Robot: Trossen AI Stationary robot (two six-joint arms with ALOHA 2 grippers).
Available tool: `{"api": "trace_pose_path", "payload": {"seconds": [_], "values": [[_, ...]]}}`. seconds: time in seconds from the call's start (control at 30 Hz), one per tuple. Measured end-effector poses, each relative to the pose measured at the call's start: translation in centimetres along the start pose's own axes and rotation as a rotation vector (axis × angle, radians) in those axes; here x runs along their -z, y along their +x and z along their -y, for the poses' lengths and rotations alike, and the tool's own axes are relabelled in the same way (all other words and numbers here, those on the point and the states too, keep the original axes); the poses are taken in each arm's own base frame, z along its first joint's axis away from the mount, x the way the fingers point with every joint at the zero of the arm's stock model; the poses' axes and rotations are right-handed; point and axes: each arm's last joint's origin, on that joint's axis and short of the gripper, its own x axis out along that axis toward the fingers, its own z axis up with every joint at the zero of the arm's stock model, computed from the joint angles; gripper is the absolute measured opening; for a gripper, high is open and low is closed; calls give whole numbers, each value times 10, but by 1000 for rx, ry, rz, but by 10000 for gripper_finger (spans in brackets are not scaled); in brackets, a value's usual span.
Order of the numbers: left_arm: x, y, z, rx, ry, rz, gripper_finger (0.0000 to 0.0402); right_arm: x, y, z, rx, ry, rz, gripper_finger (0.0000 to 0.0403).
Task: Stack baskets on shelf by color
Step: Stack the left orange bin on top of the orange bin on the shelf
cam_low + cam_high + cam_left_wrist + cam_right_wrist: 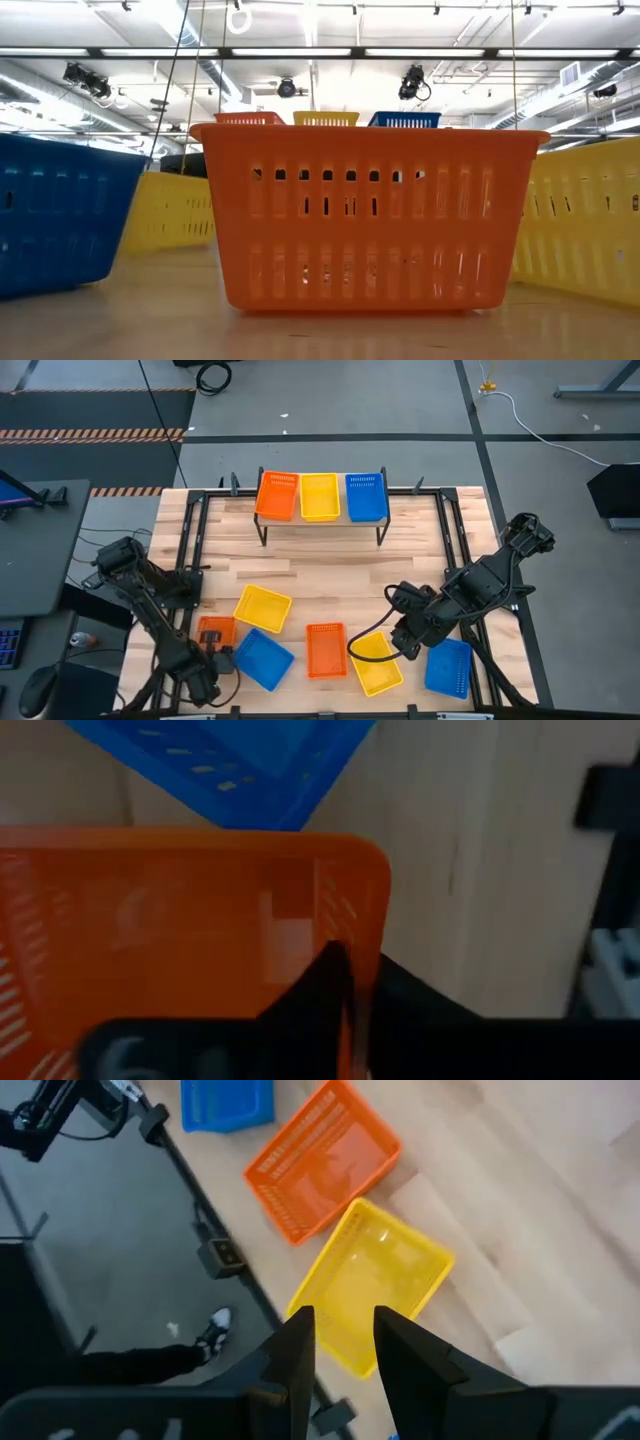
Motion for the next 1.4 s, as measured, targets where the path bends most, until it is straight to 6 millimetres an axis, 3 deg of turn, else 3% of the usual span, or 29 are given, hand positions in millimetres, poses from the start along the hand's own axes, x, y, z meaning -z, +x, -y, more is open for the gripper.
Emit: {"api": "trace_pose_path", "payload": {"seconds": [0.23,0.77,1.07,1.4], "values": [[-29,-30,4,9,-42,33,7,-1,0,3,45,-83,38,112],[-87,-130,0,44,-95,153,5,-13,2,12,104,-303,19,112],[-110,-189,-24,-58,-186,334,5,-34,5,20,161,-330,83,112],[-136,-223,-61,-151,-141,457,5,-49,6,28,214,-297,138,112]]}}
